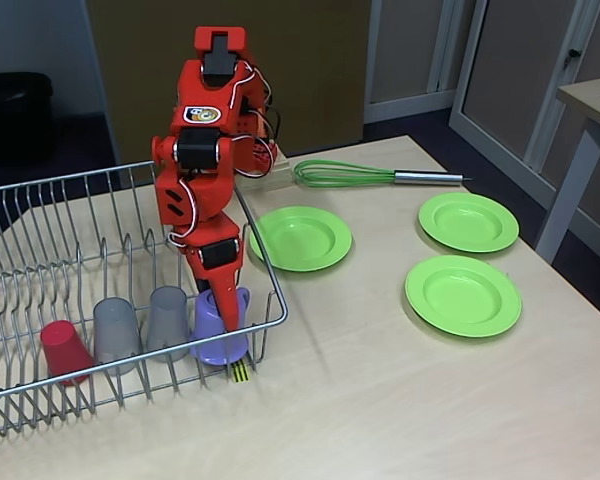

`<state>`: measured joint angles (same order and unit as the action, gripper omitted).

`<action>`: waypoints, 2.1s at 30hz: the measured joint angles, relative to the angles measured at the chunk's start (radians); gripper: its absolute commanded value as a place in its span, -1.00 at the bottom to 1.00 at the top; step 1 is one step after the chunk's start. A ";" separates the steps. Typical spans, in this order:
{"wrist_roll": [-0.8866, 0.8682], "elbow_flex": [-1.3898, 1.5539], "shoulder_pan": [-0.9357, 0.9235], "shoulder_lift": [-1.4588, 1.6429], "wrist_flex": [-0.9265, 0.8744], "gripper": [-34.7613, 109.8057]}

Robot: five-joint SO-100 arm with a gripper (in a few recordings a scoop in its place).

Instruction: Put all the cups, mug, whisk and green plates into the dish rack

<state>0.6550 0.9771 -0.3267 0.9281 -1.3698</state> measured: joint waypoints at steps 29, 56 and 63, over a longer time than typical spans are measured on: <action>0.003 -0.091 0.003 -0.023 -0.110 0.07; -0.305 0.692 0.325 0.848 -0.152 -0.01; -0.523 1.034 0.474 1.017 0.026 -0.05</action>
<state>0.1319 2.0110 0.1473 1.9451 -1.3438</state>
